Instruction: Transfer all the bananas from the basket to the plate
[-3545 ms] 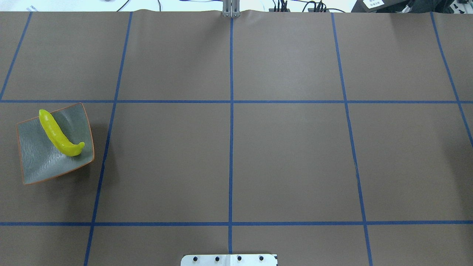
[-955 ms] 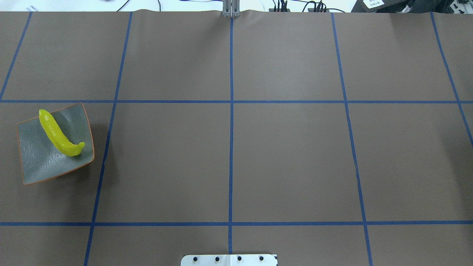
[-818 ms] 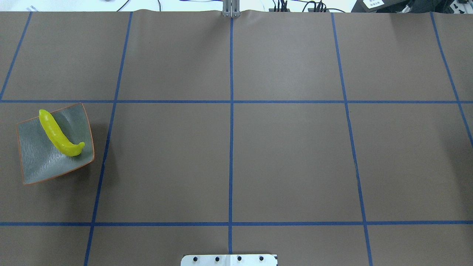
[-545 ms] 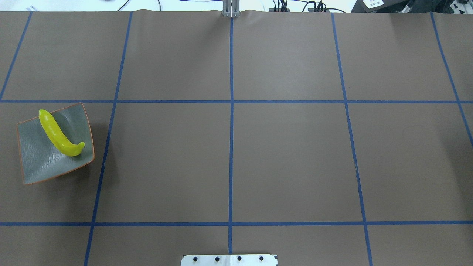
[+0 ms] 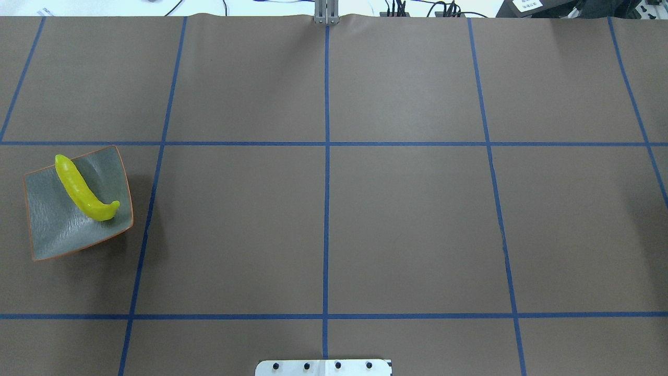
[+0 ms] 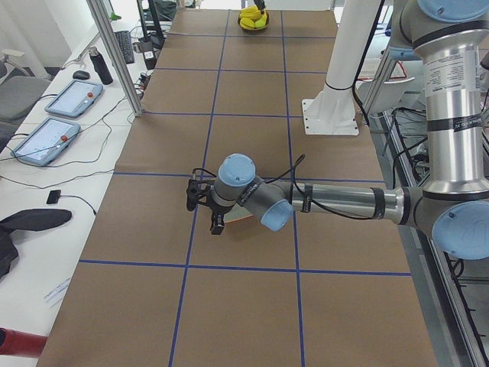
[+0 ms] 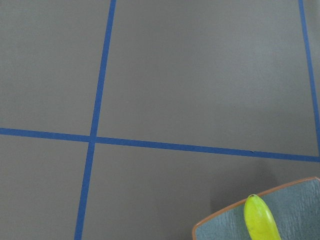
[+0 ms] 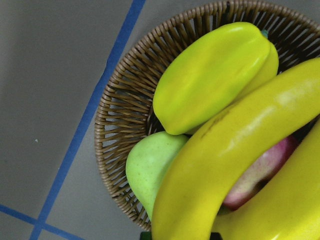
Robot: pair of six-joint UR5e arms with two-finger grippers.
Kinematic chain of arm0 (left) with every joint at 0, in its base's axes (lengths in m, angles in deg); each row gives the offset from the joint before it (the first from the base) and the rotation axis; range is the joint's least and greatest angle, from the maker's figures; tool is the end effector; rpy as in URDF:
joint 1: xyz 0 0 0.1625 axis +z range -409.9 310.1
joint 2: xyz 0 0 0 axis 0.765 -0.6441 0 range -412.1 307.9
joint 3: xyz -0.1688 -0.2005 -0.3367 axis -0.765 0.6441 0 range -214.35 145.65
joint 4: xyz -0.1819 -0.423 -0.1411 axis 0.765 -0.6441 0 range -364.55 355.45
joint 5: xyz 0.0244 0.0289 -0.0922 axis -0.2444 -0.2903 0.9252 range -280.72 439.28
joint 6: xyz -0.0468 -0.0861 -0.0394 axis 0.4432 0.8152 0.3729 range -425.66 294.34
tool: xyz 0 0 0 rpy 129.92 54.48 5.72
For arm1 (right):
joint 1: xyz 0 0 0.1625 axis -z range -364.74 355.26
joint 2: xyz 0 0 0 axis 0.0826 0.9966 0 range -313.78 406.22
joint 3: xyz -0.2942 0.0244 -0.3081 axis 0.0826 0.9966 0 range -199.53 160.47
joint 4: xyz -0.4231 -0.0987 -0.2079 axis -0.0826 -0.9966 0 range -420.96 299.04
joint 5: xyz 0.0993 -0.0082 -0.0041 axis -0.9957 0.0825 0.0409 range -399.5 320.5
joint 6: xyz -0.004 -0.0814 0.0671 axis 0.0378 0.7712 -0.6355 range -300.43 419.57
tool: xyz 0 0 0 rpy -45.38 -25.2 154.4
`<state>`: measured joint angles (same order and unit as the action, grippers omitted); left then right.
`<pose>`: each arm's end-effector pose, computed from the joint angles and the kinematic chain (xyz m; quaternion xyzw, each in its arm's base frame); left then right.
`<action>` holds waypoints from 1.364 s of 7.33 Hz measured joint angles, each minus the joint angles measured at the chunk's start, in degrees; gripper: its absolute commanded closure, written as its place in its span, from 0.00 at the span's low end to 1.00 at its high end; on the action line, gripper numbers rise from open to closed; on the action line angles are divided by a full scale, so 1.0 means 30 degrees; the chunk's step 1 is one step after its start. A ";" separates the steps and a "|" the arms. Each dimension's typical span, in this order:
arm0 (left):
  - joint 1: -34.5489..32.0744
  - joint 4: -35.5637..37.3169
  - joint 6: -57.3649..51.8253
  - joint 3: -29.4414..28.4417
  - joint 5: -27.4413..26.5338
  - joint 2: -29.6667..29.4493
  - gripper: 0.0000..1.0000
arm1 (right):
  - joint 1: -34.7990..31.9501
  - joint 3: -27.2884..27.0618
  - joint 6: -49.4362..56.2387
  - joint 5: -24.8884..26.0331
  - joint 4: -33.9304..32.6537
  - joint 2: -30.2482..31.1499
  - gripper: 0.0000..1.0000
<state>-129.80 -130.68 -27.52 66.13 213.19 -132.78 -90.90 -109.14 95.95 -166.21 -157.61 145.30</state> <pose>0.0319 -0.5215 0.5744 0.1258 0.4445 -0.0969 0.8816 0.0391 -0.4652 0.7690 -0.0403 -0.3366 -0.2817 0.8976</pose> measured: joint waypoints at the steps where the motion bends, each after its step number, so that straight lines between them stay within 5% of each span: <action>1: 0.0000 0.0003 0.0000 -0.0005 0.0007 -0.0004 0.01 | 0.0003 0.0085 0.0451 0.0009 -0.0003 -0.0139 1.00; 5: 0.0000 0.0036 0.0090 0.0026 0.0031 -0.0021 0.01 | -0.0288 -0.0485 0.1421 0.0020 -0.0857 -0.0856 1.00; 10: 0.0057 0.0021 0.0998 0.0082 0.0571 -0.0263 0.01 | -0.1764 -0.2205 0.3096 -0.0200 -0.6172 -0.3926 1.00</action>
<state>-129.62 -130.62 -24.52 66.38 214.90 -133.57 -96.19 -115.76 105.24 -166.81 -176.13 133.53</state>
